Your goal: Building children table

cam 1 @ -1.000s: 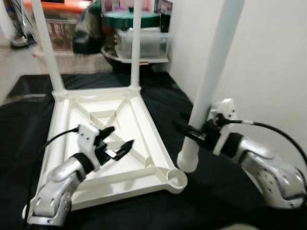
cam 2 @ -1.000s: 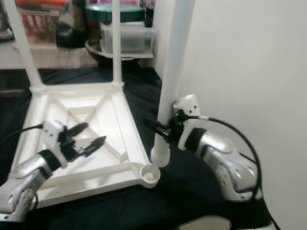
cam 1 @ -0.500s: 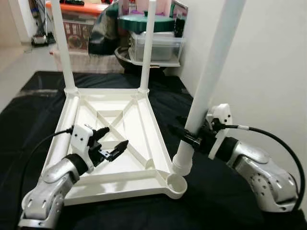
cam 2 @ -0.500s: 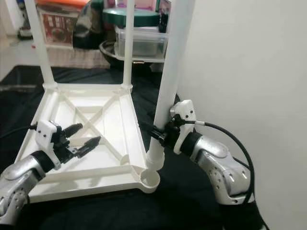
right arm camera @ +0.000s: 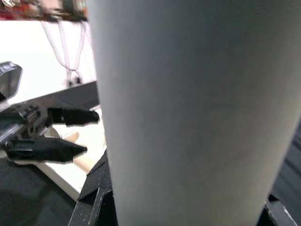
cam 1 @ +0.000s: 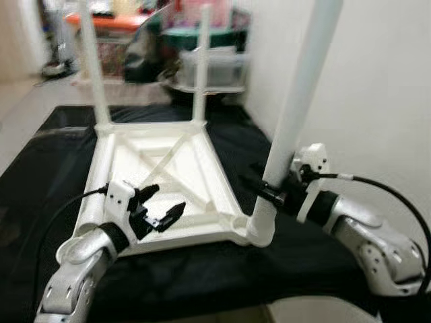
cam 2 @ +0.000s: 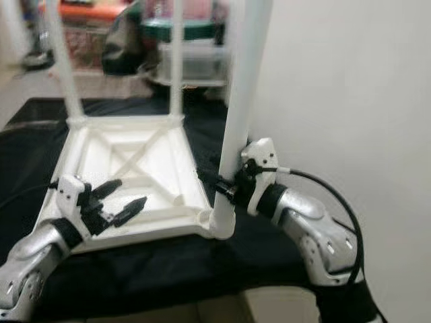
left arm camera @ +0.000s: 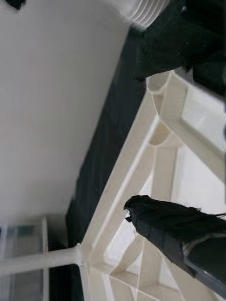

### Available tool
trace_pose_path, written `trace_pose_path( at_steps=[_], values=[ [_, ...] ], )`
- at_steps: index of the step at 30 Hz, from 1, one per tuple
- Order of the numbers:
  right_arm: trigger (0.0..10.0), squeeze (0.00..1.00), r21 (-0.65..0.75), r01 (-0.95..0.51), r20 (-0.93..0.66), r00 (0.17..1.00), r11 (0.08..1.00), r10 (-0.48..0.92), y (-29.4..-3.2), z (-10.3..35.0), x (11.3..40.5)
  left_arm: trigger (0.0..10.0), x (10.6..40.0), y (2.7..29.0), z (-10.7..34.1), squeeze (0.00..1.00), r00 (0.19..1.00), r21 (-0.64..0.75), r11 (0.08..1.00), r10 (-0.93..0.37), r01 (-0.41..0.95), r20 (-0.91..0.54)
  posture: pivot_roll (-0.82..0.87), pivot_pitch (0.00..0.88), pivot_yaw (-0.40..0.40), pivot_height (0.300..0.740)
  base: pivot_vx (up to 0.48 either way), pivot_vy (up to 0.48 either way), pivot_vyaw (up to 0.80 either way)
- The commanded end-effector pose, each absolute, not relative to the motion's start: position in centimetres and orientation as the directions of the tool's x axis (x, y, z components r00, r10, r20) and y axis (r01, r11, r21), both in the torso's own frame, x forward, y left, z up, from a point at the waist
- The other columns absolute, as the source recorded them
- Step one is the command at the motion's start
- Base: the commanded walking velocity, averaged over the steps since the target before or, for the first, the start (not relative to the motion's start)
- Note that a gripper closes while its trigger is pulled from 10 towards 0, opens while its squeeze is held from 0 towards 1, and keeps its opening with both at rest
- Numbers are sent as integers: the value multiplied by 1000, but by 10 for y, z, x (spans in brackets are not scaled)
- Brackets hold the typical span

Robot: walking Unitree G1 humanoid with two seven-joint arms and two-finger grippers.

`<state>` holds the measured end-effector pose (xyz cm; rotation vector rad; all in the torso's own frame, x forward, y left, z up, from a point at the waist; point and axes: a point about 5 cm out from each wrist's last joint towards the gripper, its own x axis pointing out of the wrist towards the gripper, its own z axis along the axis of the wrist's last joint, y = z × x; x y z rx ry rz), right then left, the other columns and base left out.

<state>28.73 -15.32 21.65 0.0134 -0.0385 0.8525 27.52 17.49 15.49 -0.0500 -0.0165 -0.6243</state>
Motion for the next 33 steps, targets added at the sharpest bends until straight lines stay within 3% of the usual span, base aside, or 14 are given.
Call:
trace_pose_path(
  at_steps=[1,9,19,24,25,28,29,30,33],
  values=[
    [0,0,-27,-739,58,671,673,739,-155,222,290,10000,275,174,156,0,807,-45,806,-589,591,40,66,0,-144,740,0,0,0],
    [0,0,-30,-672,90,736,740,671,-158,224,300,10000,276,175,157,0,812,-50,811,-581,583,50,67,0,-142,740,0,0,0],
    [0,0,-7,-644,109,760,765,641,-154,224,306,10000,277,175,157,0,814,-61,812,-579,580,41,67,0,-141,740,0,0,0],
    [0,0,23,-640,118,764,768,634,-148,224,310,10000,277,174,156,0,813,-60,811,-582,582,25,70,0,-142,740,0,381,-675],
    [1608,0,25,-639,121,765,768,633,-147,224,310,10000,278,174,156,0,814,-60,811,-581,581,22,70,0,-142,740,0,480,-800],
    [1608,0,26,-638,124,766,770,630,-146,224,311,10000,278,174,156,0,815,-61,813,-579,580,21,70,0,-142,740,0,480,-800],
    [7804,0,22,-635,126,768,772,628,-145,224,312,10000,278,175,157,0,816,-55,815,-577,578,30,77,0,-147,740,0,0,0],
    [10000,0,17,-630,129,771,776,624,-144,224,312,10000,278,176,159,0,819,-48,817,-573,574,43,78,0,-146,740,0,0,0],
    [10000,0,15,-622,128,778,783,616,-143,223,313,10000,277,176,159,0,819,-47,818,-572,574,46,79,0,-145,740,0,0,0]
  ],
)
